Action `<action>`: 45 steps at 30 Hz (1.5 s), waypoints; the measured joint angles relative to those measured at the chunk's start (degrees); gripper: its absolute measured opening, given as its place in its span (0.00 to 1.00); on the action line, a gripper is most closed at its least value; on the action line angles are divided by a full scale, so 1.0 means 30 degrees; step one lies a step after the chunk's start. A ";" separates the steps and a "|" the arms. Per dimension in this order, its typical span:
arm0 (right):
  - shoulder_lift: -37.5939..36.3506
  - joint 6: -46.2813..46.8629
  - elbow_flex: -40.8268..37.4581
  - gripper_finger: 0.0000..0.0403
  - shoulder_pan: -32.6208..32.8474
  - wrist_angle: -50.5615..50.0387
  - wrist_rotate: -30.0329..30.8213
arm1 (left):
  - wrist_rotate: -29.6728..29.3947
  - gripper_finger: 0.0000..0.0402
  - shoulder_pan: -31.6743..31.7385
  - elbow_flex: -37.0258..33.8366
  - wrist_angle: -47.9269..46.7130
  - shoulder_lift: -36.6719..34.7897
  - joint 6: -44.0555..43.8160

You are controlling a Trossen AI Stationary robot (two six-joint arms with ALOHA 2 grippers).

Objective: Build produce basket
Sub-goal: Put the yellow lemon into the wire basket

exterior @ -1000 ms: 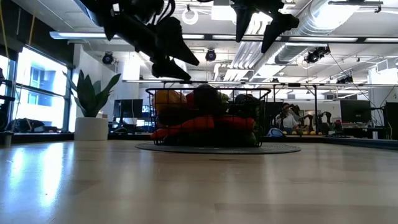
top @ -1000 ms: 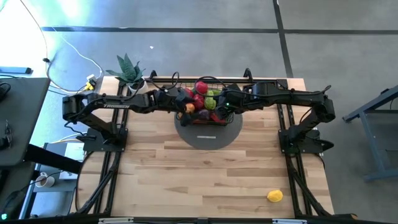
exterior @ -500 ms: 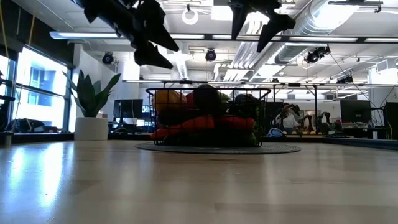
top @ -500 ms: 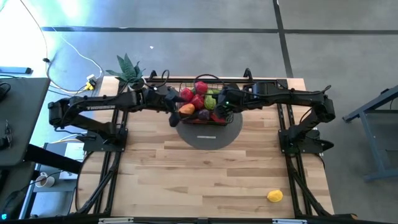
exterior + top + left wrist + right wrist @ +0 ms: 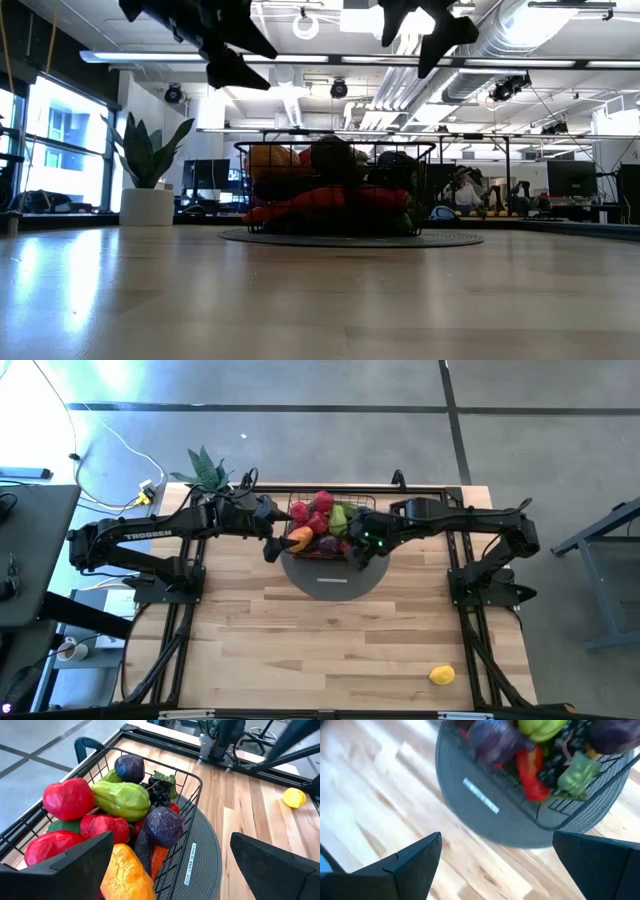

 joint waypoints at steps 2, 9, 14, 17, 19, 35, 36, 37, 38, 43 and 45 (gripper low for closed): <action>0.0000 -0.0472 0.0000 0.90 0.0534 -0.0358 -0.0287 | -0.0007 0.97 0.0000 0.0000 -0.0130 0.0000 0.0000; 0.0000 -0.0578 0.0000 0.90 0.3021 -0.2211 -0.0417 | -0.0015 0.97 0.0000 0.0000 -0.0961 0.0000 0.0000; 0.0066 0.0907 0.0000 0.90 0.4784 -0.2633 -0.0417 | 0.0002 0.97 -0.0021 0.0000 -0.1912 0.0015 -0.0148; 0.0148 0.1844 0.0005 0.90 0.5745 -0.2661 -0.0409 | -0.0003 0.97 -0.0340 -0.0003 -0.2499 0.0015 -0.0143; 0.0240 0.2058 0.0007 0.90 0.6371 -0.2946 -0.0409 | 0.0004 0.97 -0.0730 -0.0003 -0.2668 0.0019 -0.0146; 0.0914 -0.1997 0.0007 0.90 1.1425 -0.5556 0.0641 | -0.0520 0.97 -0.4212 -0.0001 -0.2646 0.0029 -0.1782; 0.0918 -0.2255 0.0007 0.90 1.1817 -0.5643 0.0663 | -0.0575 0.97 -0.4319 0.0000 -0.2652 0.0029 -0.2196; 0.0911 -0.2409 0.0007 0.90 1.2187 -0.5649 0.0678 | -0.0555 0.97 -0.4462 -0.0007 -0.2652 0.0029 -0.2652; 0.0911 -0.2626 0.0007 0.90 1.2551 -0.5656 0.0684 | -0.0559 0.97 -0.4637 -0.0007 -0.2647 0.0029 -0.3039; 0.0935 -0.3229 0.0000 0.90 1.4515 -0.5962 0.1072 | -0.0495 0.97 -0.5489 0.0000 -0.2645 0.0029 -0.4139; 0.0969 -0.3177 0.0000 0.90 1.5174 -0.5984 0.1434 | -0.0496 0.97 -0.5802 -0.0007 -0.2652 0.0029 -0.4171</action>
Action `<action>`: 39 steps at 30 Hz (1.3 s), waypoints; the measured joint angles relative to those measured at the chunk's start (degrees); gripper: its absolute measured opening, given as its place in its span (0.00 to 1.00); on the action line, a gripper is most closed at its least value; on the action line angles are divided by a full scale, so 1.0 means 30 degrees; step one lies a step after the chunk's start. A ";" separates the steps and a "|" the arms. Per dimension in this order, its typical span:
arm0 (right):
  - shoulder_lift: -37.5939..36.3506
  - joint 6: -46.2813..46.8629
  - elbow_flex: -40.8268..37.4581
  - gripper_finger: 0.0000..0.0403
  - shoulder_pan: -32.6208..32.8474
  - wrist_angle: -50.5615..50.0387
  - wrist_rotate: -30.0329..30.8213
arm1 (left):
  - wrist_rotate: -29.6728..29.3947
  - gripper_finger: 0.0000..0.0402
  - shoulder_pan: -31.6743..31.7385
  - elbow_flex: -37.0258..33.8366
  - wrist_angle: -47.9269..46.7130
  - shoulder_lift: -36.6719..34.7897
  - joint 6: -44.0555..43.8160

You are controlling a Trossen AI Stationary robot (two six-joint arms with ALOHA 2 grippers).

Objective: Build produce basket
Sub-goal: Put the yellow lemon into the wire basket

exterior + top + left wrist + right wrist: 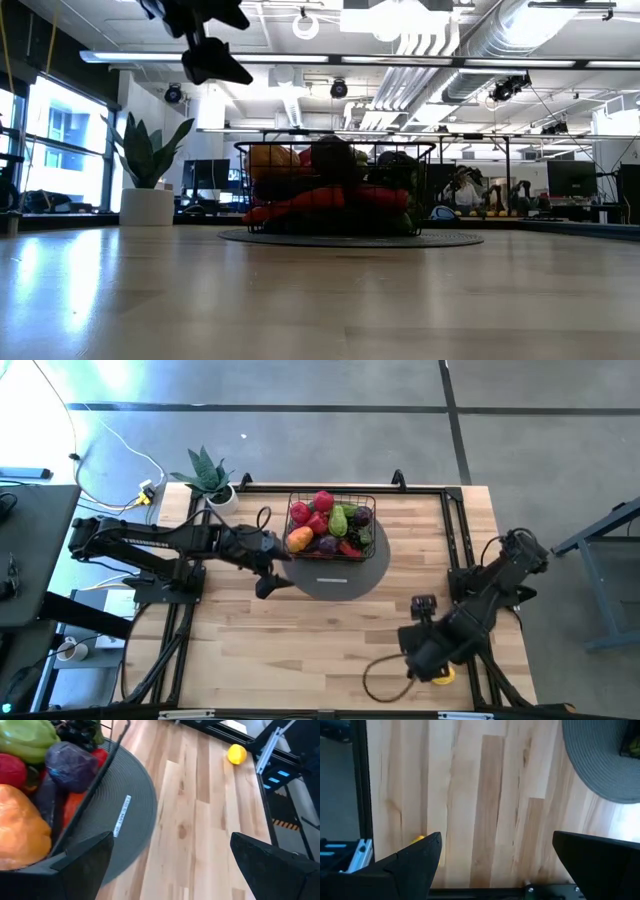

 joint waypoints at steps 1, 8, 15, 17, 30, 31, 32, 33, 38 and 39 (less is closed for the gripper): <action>0.0000 0.0044 0.0000 0.90 0.0325 0.0000 0.0140 | -0.0013 0.97 -0.0158 0.0000 0.0007 0.0000 -0.0036; -0.0017 0.0618 -0.0344 0.90 0.1964 0.0207 0.0566 | -0.0604 0.97 -0.1040 0.0000 0.0007 0.0000 -0.0987; 0.0017 0.2449 -0.4218 0.90 0.3384 0.2762 -0.2794 | -0.0971 0.97 -0.1741 0.0000 0.0015 0.0000 -0.1060; 0.0015 0.2625 -0.5261 0.90 0.3755 0.4101 -0.3943 | -0.1007 0.97 -0.1848 0.0000 0.0013 0.0000 -0.1060; 0.0007 0.4109 -0.9299 0.90 0.5240 0.9100 -0.5165 | -0.1030 0.97 -0.1841 0.0000 0.0015 0.0000 -0.1063; 0.0007 0.4109 -0.9560 0.90 0.5271 0.9478 -0.5160 | -0.1034 0.97 -0.1841 0.0000 0.0015 0.0000 -0.1135; 0.0007 0.4109 -0.9827 0.90 0.5282 0.9776 -0.5158 | -0.1029 0.97 -0.1841 0.0000 0.0015 0.0000 -0.1314; 0.0007 0.4127 -1.0109 0.90 0.5282 1.0013 -0.5163 | -0.1027 0.97 -0.1841 0.0000 0.0015 0.0000 -0.1479; 0.0007 0.4813 -1.1679 0.90 0.5282 1.1642 -0.5364 | -0.1020 0.97 -0.1841 0.0000 0.0015 0.0000 -0.1939; 0.0007 0.4823 -1.1989 0.90 0.5278 1.2233 -0.5508 | -0.1020 0.97 -0.1841 0.0000 0.0015 0.0000 -0.1983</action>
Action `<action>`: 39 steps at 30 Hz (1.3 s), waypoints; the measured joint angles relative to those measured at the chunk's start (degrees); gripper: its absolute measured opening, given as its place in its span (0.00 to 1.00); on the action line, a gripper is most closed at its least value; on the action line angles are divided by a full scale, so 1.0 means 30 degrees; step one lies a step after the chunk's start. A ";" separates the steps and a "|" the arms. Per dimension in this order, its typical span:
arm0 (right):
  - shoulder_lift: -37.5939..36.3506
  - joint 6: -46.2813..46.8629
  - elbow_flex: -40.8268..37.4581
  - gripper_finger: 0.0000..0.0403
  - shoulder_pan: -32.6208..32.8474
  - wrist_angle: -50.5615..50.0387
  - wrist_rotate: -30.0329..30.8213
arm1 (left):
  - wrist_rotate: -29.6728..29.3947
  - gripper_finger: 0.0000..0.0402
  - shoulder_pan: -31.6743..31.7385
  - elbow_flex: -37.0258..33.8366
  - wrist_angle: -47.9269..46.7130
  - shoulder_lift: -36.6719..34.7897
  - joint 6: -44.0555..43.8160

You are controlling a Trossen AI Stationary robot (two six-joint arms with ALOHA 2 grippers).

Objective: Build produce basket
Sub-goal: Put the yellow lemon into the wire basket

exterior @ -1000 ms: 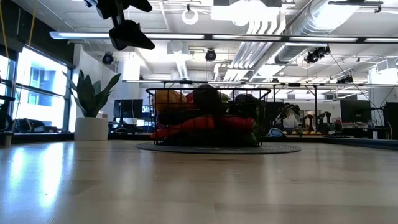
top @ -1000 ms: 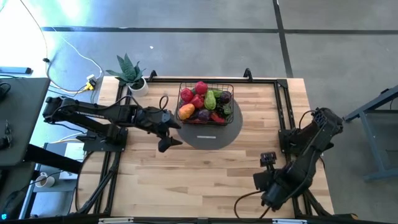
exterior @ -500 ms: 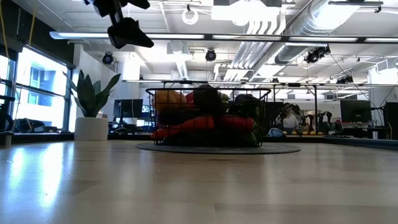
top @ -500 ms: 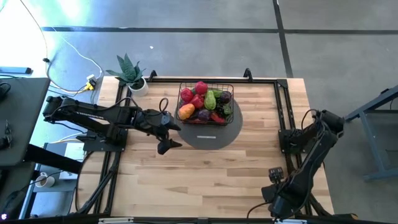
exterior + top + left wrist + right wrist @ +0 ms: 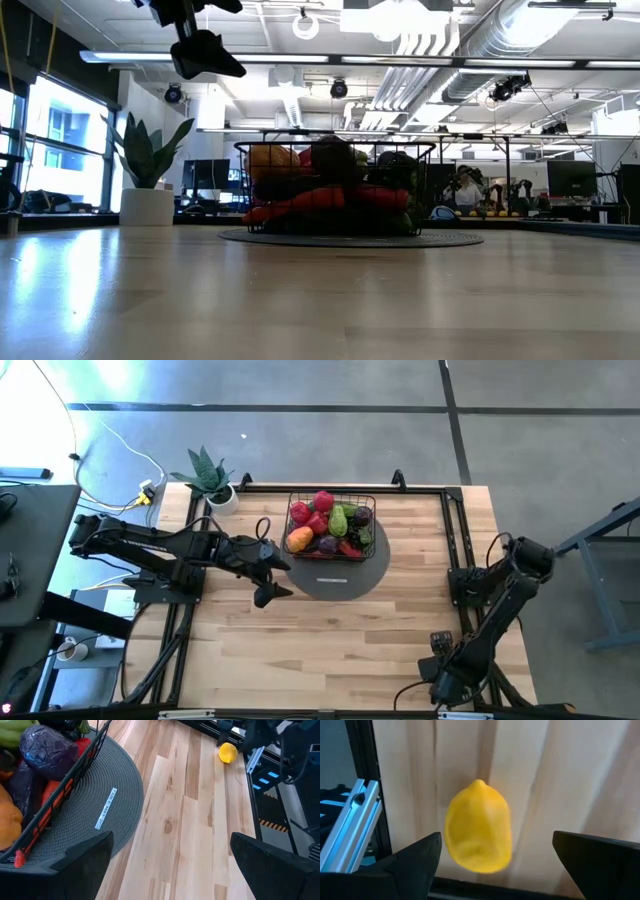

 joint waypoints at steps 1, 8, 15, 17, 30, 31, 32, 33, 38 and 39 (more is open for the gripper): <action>0.0000 0.0003 -0.0308 0.90 0.0004 0.0524 -0.0208 | 0.0000 0.97 0.0000 0.0000 0.0000 0.0000 0.0002; -0.0007 0.0977 -0.1914 0.90 0.0004 0.1851 -0.0744 | 0.0000 0.97 0.0000 0.0000 0.0000 0.0000 -0.0002; -0.0015 0.1289 -0.2532 0.78 -0.0008 0.2322 -0.0854 | -0.0080 0.97 0.0015 0.0000 0.0000 0.0000 -0.0010; -0.0015 0.1273 -0.2532 0.71 -0.0068 0.2503 -0.0845 | -0.0138 0.97 0.0015 0.0000 0.0000 0.0000 -0.0010; -0.0242 0.3038 -0.2532 0.36 -0.2505 0.5265 -0.0832 | 0.0130 0.97 0.0029 0.0000 0.1771 0.0000 0.0815; -0.0365 0.3316 -0.2532 0.36 -0.2802 0.5662 -0.0735 | 0.0163 0.97 0.0029 0.0000 0.1956 -0.0009 0.0941; -0.0489 0.3564 -0.2532 0.36 -0.3098 0.6023 -0.0588 | 0.0162 0.97 0.0029 0.0000 0.2011 -0.0052 0.1041; -0.0610 0.3851 -0.2532 0.37 -0.3397 0.6303 -0.0383 | 0.0167 0.97 0.0029 -0.0007 0.2003 -0.0147 0.1187; -0.1498 0.4707 -0.2532 0.41 -0.5262 0.7111 0.0704 | 0.0163 0.97 0.0120 -0.0022 0.1868 -0.0989 0.1968; -0.1655 0.4706 -0.2532 0.40 -0.5689 0.7169 0.0905 | 0.0168 0.97 0.0181 -0.0022 0.1853 -0.1308 0.2141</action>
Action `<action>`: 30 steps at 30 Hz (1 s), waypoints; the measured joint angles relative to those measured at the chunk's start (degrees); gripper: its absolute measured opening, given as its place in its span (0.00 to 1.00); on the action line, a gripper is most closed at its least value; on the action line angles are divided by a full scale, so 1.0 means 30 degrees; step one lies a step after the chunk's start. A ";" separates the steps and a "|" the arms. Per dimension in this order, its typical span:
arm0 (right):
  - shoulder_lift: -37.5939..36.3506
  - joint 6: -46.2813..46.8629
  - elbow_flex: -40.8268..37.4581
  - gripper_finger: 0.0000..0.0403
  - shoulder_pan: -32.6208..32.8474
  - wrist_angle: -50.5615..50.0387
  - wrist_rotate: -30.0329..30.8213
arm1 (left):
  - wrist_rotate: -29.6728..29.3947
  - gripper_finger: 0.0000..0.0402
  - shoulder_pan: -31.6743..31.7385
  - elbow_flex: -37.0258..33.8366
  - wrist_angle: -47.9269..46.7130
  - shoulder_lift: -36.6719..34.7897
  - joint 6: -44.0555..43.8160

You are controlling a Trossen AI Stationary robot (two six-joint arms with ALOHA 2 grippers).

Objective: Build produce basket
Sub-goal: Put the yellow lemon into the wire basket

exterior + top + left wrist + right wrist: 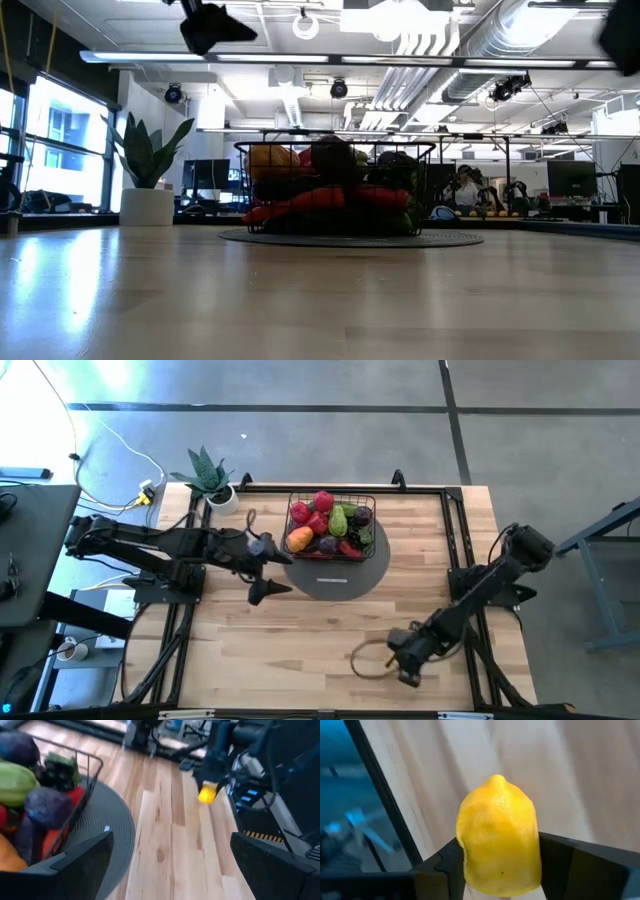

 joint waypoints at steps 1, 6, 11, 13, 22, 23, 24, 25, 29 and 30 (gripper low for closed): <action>-0.0209 -0.0014 0.0000 0.40 -0.0449 0.0096 0.0254 | 0.0000 0.97 0.0081 0.0000 -0.0123 -0.0381 0.0106; -0.1222 -0.0476 0.0000 0.38 -0.2901 0.0340 0.1793 | -0.0005 0.97 0.0514 -0.0404 -0.0286 -0.2241 0.0466; -0.2181 -0.1402 0.0007 0.39 -0.5325 0.1118 0.3265 | 0.0008 0.97 0.0935 -0.1921 -0.0139 -0.4592 0.0795; -0.2463 -0.2056 0.0027 0.39 -0.6170 0.1768 0.3319 | -0.0117 0.97 0.1104 -0.2607 -0.0141 -0.5550 0.0865; -0.2769 -0.4468 0.0684 0.39 -0.9556 0.3880 0.3688 | -0.0168 0.97 0.1531 -0.5116 0.0005 -0.9520 0.0720; -0.2728 -0.5016 0.1081 0.39 -0.9877 0.3926 0.3944 | -0.0160 0.97 0.1531 -0.5401 0.0000 -0.9954 0.0721; -0.2724 -0.5582 0.1504 0.39 -1.0184 0.3871 0.4301 | -0.0155 0.97 0.1531 -0.5705 0.0000 -1.0389 0.0713; -0.2724 -0.6234 0.1972 0.39 -1.0521 0.3707 0.4666 | -0.0153 0.97 0.1526 -0.6018 0.0000 -1.0851 0.0713; -0.2724 -0.8595 0.3864 0.39 -1.1925 0.2516 0.5805 | -0.0211 0.97 0.1531 -0.7342 0.0037 -1.2650 0.0608; -0.2724 -0.9024 0.4249 0.39 -1.2290 0.2158 0.5877 | -0.0211 0.97 0.1531 -0.7695 0.0143 -1.3120 0.0472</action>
